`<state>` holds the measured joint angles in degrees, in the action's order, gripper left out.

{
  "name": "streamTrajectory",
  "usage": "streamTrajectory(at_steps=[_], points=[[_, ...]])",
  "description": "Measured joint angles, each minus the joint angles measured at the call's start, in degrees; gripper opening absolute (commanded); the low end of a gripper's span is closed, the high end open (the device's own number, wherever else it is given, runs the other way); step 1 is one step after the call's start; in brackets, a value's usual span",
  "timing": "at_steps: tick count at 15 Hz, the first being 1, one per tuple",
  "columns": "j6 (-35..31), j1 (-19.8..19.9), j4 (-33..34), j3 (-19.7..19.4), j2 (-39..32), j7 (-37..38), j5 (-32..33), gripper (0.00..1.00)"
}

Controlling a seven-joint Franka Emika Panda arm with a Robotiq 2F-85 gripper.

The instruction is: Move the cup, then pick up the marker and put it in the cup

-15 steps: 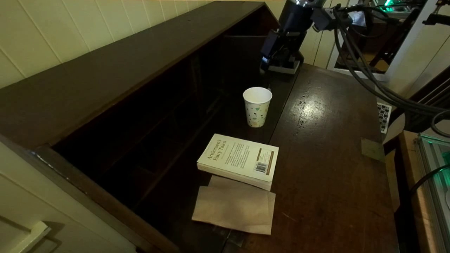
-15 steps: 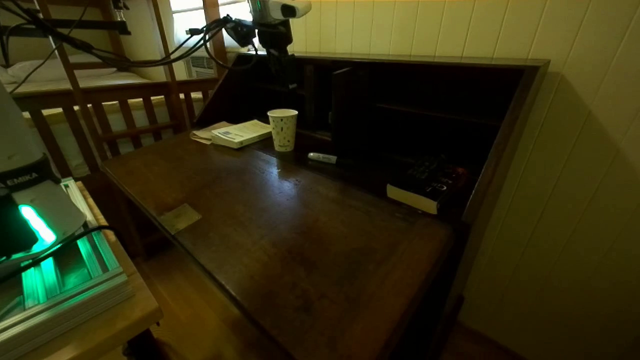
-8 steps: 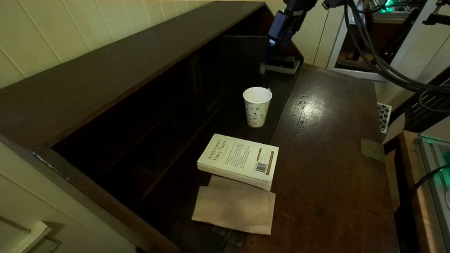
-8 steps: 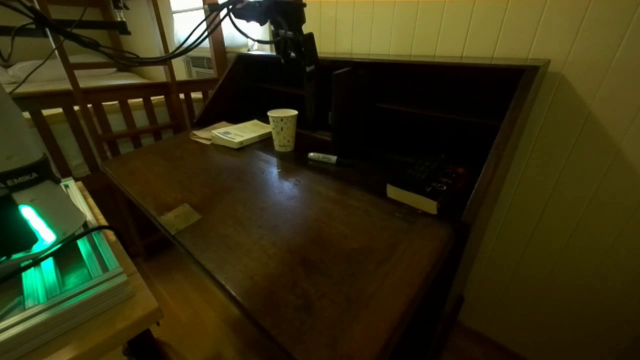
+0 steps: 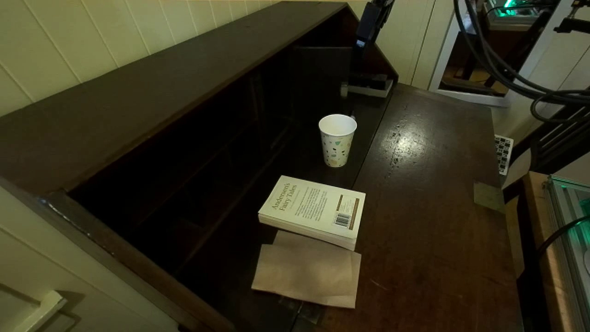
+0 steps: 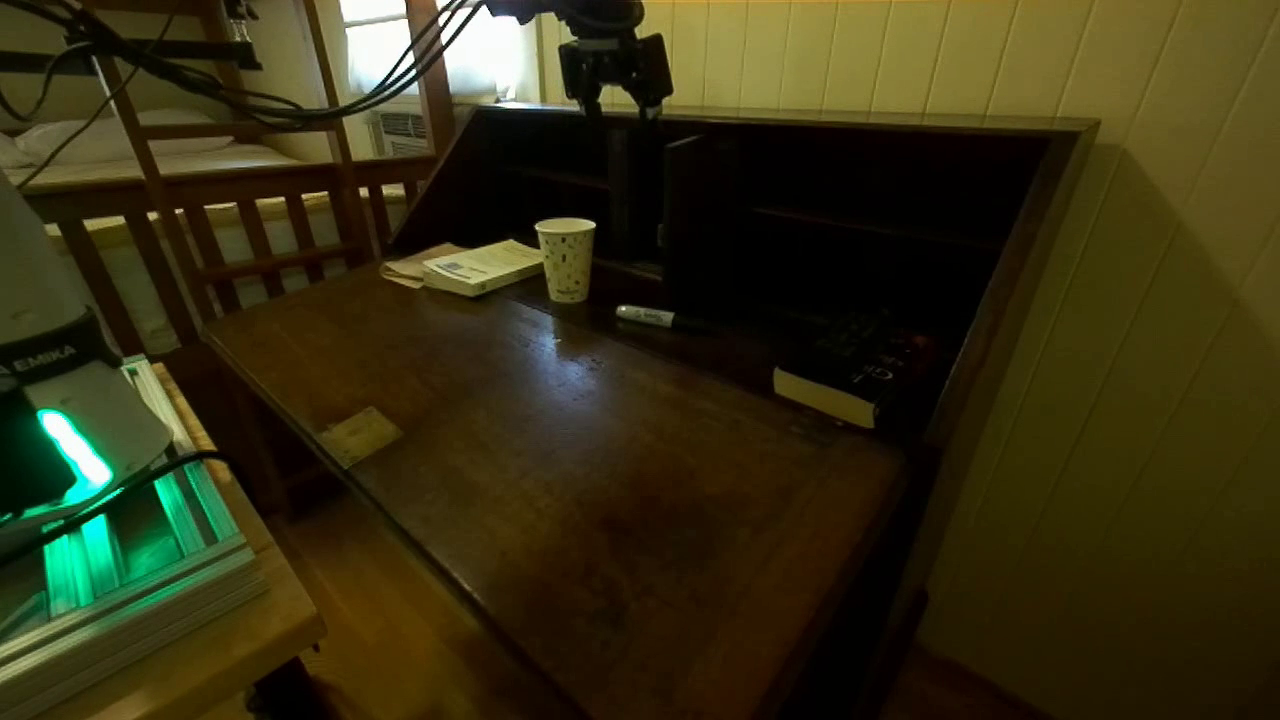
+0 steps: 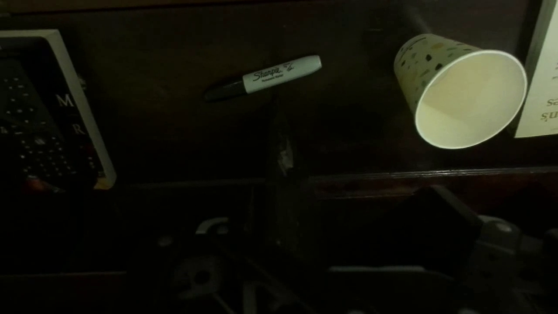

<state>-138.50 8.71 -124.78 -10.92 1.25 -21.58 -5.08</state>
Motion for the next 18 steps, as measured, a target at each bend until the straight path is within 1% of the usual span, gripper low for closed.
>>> streamTrajectory(at_steps=[5, 11, 13, 18], points=[[-1.15, 0.19, 3.72, 0.01, -4.73, -1.68, 0.11, 1.00], [-5.17, 0.23, 6.58, 1.14, -8.73, -3.12, -0.89, 1.00], [-6.39, 0.30, 6.97, 2.11, -9.40, -3.82, -3.37, 1.00], [-6.94, 0.88, 7.28, 5.03, -10.08, -7.28, -10.54, 1.00]])
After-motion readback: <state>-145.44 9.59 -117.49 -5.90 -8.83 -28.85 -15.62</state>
